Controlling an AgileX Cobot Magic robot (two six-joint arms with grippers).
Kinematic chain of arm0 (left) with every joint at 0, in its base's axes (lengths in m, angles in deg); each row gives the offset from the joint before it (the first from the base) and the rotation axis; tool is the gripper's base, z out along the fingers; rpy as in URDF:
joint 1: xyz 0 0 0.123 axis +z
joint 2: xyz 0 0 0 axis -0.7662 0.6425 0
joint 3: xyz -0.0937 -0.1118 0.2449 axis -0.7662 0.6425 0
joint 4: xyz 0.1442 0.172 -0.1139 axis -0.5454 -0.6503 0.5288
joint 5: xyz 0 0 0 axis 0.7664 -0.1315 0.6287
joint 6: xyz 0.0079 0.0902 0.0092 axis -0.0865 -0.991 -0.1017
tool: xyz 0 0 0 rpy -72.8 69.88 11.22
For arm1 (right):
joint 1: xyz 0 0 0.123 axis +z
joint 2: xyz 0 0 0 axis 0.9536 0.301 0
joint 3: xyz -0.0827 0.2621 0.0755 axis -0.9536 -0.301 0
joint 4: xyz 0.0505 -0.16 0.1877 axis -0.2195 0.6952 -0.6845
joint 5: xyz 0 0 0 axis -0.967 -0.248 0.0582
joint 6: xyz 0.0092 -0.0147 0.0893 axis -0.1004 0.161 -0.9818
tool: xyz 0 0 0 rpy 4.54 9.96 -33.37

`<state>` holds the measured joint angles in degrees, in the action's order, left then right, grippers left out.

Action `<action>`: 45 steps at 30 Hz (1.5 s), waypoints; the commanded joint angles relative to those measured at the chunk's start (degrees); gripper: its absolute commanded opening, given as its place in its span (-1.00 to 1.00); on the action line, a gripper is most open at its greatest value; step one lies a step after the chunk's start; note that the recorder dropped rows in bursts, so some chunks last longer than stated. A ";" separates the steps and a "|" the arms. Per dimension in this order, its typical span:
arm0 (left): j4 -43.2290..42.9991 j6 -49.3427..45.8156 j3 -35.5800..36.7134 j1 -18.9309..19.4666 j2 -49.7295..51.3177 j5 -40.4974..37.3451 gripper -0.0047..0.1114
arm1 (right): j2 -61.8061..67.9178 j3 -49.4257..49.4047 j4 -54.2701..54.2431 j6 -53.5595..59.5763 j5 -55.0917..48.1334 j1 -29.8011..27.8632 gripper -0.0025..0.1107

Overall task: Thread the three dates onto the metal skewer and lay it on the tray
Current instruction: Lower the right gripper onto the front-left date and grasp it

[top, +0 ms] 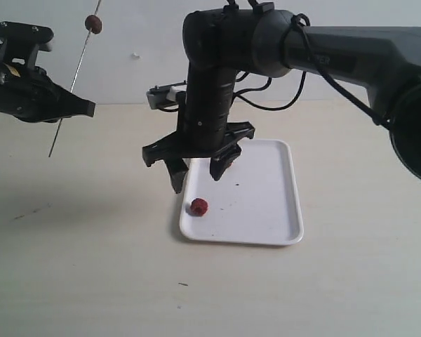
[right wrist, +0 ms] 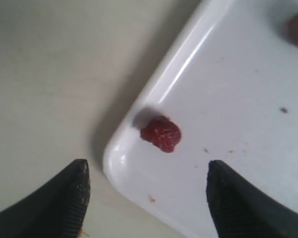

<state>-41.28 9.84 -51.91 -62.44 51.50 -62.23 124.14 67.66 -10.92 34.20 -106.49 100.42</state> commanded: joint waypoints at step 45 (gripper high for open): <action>1.22 0.04 -0.37 -0.15 -0.50 -0.06 -0.92 | 7.22 -0.16 3.51 -19.78 3.60 -1.04 0.04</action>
<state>-40.87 9.84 -51.91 -62.44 51.50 -62.56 131.58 67.66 -9.18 15.31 -102.44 99.68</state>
